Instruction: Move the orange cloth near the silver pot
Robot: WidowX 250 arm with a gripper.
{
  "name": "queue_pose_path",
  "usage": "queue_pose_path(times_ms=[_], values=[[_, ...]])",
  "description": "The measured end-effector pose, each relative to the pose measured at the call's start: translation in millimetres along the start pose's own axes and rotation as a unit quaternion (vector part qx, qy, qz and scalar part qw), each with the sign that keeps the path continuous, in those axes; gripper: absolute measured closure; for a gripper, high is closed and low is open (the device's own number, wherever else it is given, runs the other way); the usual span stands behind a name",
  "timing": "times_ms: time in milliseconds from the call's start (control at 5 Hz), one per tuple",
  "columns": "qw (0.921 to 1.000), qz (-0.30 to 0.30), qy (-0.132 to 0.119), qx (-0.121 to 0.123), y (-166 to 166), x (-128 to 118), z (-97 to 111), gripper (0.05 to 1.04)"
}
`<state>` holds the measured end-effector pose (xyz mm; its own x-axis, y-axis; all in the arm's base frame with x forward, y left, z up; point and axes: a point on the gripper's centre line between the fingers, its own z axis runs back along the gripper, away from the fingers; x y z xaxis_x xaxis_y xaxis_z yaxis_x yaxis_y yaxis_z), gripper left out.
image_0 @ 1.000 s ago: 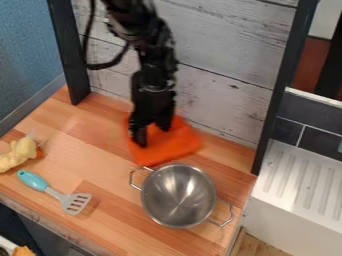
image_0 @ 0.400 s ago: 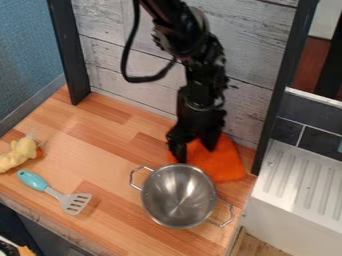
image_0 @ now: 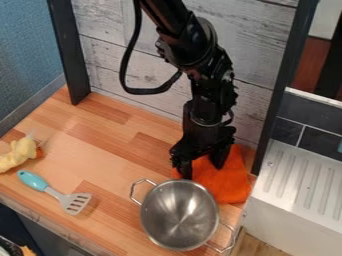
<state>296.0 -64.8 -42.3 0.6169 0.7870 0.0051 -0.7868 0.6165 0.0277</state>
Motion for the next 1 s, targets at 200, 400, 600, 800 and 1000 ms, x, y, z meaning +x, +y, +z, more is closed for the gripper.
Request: queue_pose_path(times_ms=[200, 400, 600, 800, 1000], values=[[1.0000, -0.006, 0.000, 0.002, 4.1, -2.6, 1.1, 0.084], [0.9997, -0.016, -0.007, 0.015, 9.7, -1.6, 6.2, 0.084], [0.9996, -0.012, -0.022, 0.017, 11.1, 3.0, 19.9, 0.084], [0.9991, -0.014, -0.038, 0.008, 11.1, 7.2, 39.6, 0.085], [0.9980, -0.015, -0.060, 0.010, 15.6, 12.7, 60.6, 0.084]])
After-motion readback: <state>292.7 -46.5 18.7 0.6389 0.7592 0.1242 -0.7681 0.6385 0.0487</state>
